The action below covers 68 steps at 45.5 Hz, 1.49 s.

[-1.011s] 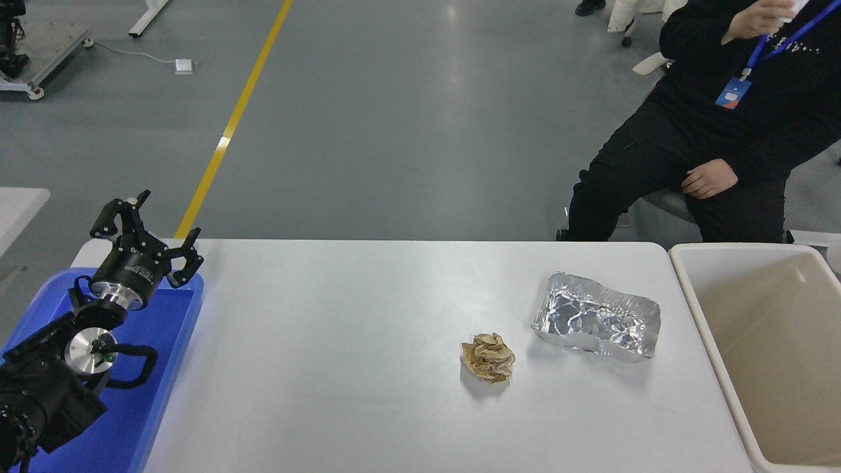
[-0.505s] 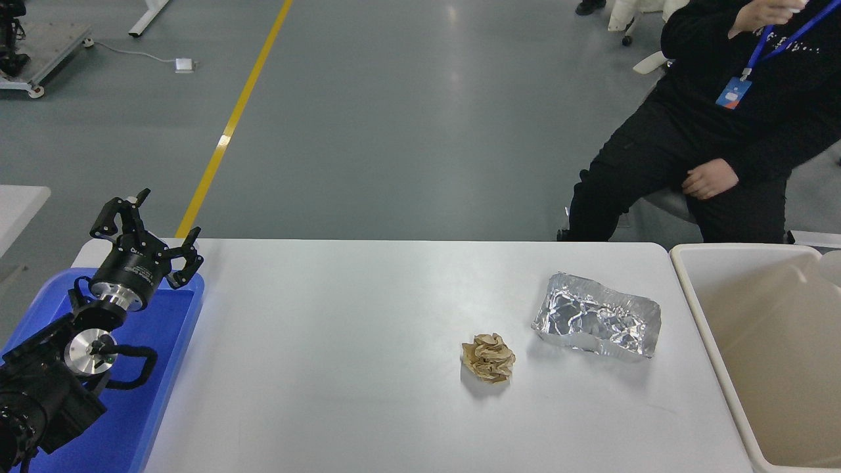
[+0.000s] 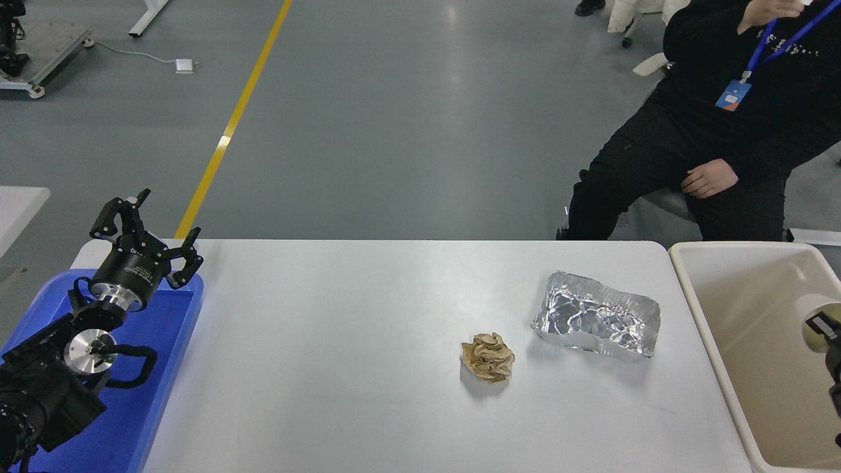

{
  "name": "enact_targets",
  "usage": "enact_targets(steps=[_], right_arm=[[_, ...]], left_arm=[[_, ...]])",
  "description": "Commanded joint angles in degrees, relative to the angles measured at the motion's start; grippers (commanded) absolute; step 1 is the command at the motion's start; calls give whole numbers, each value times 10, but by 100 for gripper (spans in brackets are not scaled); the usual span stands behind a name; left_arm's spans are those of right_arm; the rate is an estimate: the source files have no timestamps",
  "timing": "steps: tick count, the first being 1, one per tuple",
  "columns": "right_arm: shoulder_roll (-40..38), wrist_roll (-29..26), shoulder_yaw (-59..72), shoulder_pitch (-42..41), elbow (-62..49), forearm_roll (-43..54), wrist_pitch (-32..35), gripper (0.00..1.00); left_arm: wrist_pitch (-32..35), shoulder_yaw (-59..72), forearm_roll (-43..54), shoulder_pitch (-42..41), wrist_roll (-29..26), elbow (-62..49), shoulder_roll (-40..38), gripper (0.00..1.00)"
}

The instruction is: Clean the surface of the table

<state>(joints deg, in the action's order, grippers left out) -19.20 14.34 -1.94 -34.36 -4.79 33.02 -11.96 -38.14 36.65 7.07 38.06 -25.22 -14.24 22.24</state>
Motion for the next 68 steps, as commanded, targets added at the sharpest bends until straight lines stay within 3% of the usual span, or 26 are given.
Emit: enact_targets(steps=[1, 2, 22, 28, 33, 39, 52, 68], right_arm=[[19, -3, 1, 13, -2, -26, -24, 94], [18, -2, 2, 14, -2, -26, -24, 100], [-30, 0, -4, -5, 23, -69, -22, 100], [-100, 1, -10, -15, 131, -101, -24, 100], [-207, 10, -25, -25, 305, -102, -25, 100], [-258, 25, -133, -26, 429, -102, -23, 100], [-206, 27, -386, 32, 536, -100, -15, 100], [-13, 26, -527, 62, 556, -99, -3, 100]], left_arm=[[0, 0, 0, 0, 0, 0, 0, 100], [0, 0, 0, 0, 0, 0, 0, 100], [0, 0, 0, 0, 0, 0, 0, 100], [0, 0, 0, 0, 0, 0, 0, 100], [0, 0, 1, 0, 0, 0, 0, 100], [0, 0, 0, 0, 0, 0, 0, 100], [1, 0, 0, 0, 0, 0, 0, 100], [0, 0, 0, 0, 0, 0, 0, 100]])
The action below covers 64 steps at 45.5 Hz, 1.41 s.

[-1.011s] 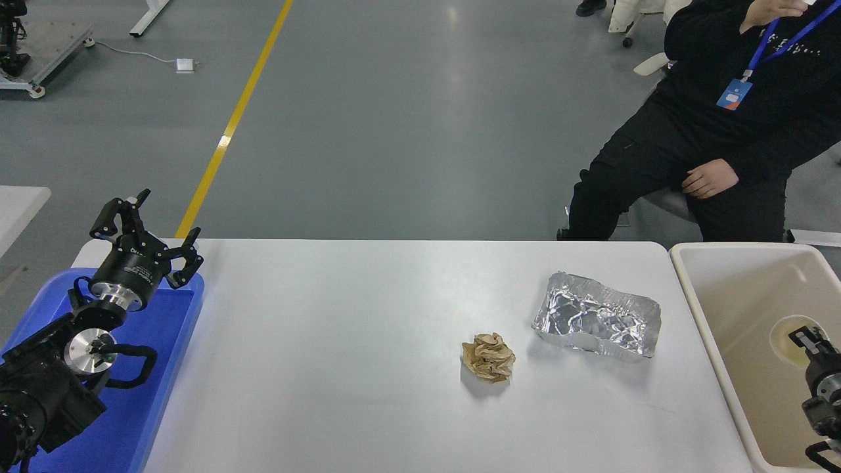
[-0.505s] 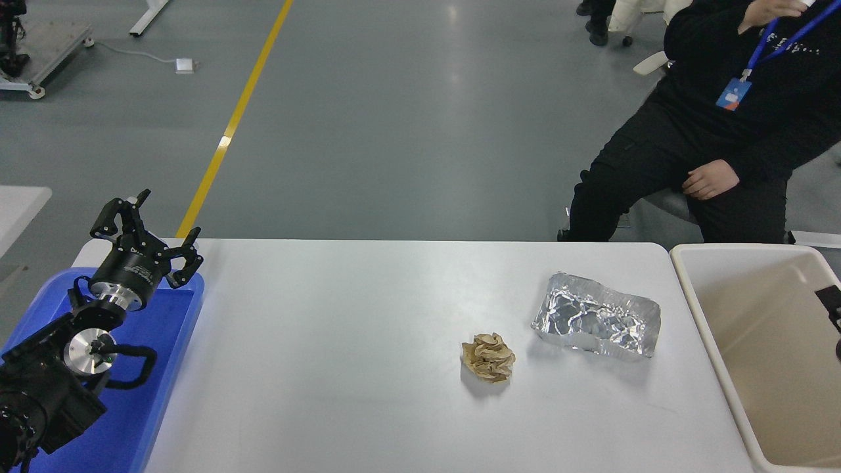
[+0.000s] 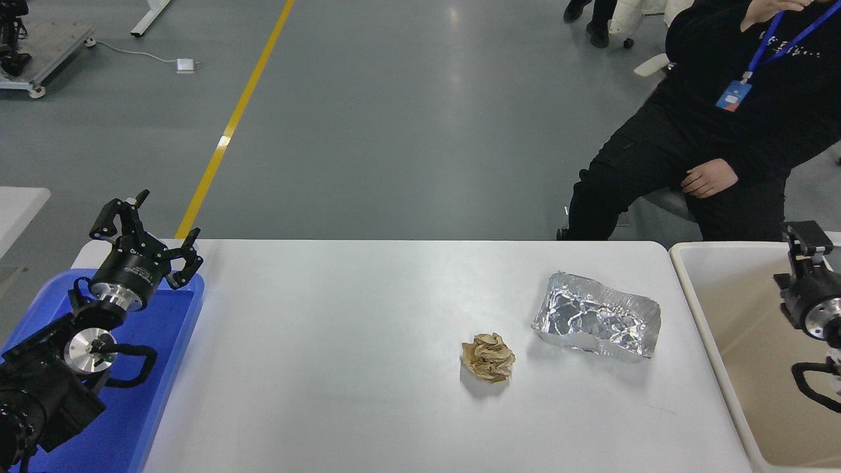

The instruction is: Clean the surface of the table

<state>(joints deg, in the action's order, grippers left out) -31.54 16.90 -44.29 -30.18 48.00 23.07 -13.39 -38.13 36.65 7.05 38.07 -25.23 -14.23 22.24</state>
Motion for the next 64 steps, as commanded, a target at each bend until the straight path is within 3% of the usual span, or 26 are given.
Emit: enact_targets(steps=[1, 16, 31, 47, 53, 64], right_arm=[[123, 1, -111, 22, 28, 0, 13, 100], [278, 2, -185, 41, 21, 7, 64, 100], [315, 28, -199, 35, -9, 33, 67, 100], [206, 29, -64, 27, -1, 188, 66, 100], [136, 28, 17, 12, 51, 238, 65, 100], [45, -5, 68, 9, 132, 412, 56, 100]], left_arm=[[0, 0, 0, 0, 0, 0, 0, 100], [1, 0, 0, 0, 0, 0, 0, 100], [0, 0, 0, 0, 0, 0, 0, 100], [0, 0, 0, 0, 0, 0, 0, 100], [0, 0, 1, 0, 0, 0, 0, 100], [0, 0, 0, 0, 0, 0, 0, 100]])
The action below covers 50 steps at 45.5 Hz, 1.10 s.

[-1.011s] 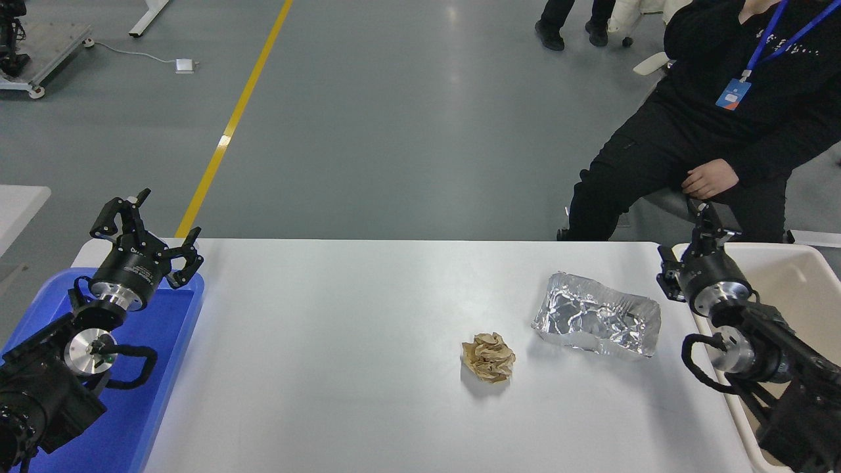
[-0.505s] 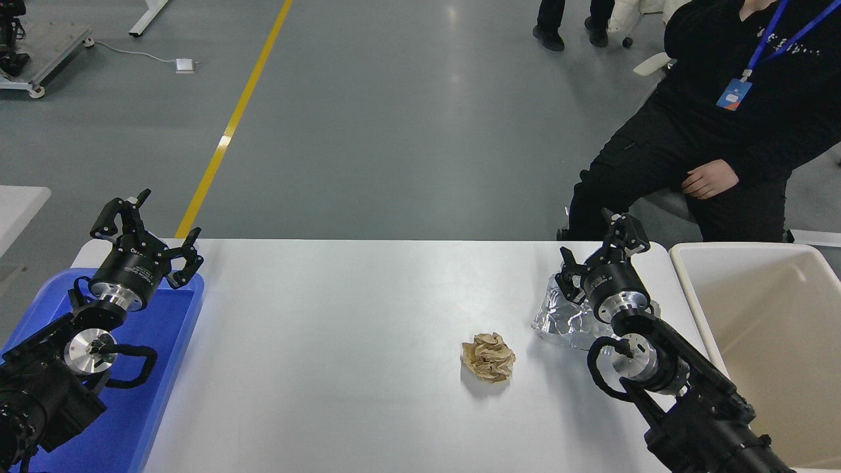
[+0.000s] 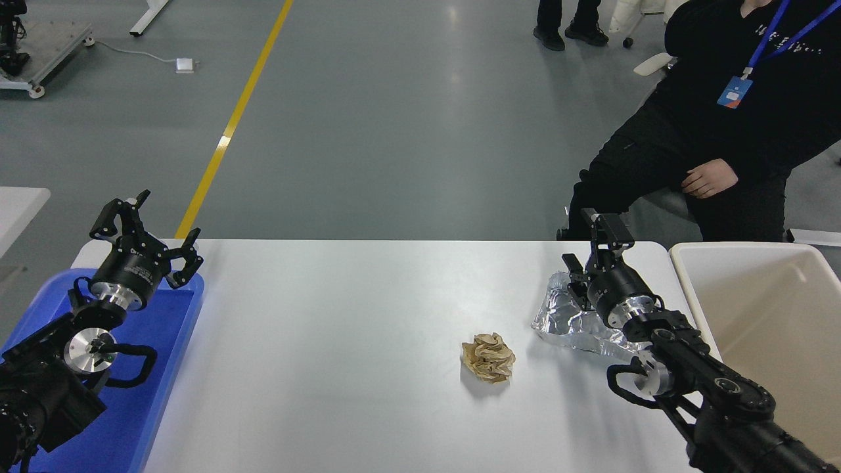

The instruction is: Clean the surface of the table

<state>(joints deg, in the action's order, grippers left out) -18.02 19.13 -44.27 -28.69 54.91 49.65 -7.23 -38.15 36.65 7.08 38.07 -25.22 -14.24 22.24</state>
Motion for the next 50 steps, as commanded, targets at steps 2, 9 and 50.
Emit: enact_targets(steps=[2, 9, 50], right_arm=[[-106, -50, 68, -7, 70, 156, -5, 100], [-152, -88, 83, -29, 77, 162, 32, 100], [-199, -162, 423, -217, -93, 248, 203, 100]], left_arm=[[0, 0, 0, 0, 0, 0, 0, 100], [0, 0, 0, 1, 0, 0, 0, 100], [0, 0, 0, 0, 0, 0, 0, 100]])
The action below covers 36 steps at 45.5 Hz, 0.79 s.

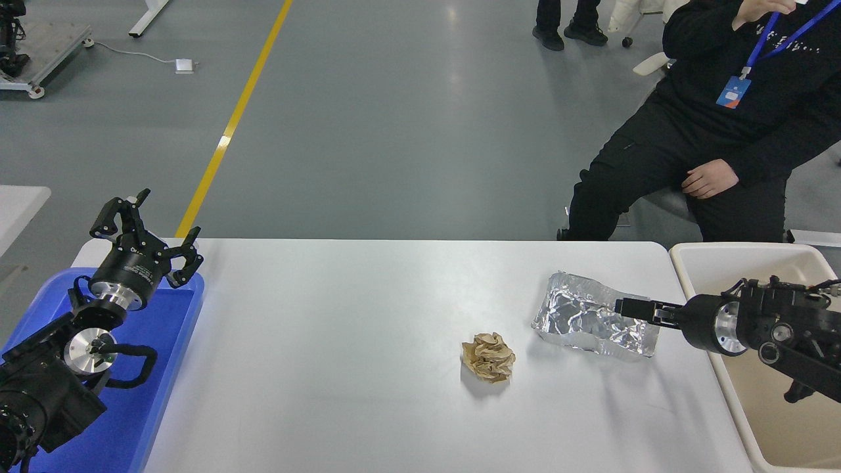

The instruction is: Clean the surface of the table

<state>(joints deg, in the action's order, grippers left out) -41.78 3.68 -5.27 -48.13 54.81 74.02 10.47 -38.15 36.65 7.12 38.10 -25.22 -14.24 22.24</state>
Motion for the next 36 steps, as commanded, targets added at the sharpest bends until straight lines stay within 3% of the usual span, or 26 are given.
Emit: enact_targets(steps=[1, 36], right_arm=[[44, -8, 33, -22, -105, 2, 29, 100], [158, -21, 32, 1, -214, -13, 50, 100]], left_arm=[[0, 0, 0, 0, 0, 0, 0, 100], [0, 0, 0, 0, 0, 0, 0, 100]])
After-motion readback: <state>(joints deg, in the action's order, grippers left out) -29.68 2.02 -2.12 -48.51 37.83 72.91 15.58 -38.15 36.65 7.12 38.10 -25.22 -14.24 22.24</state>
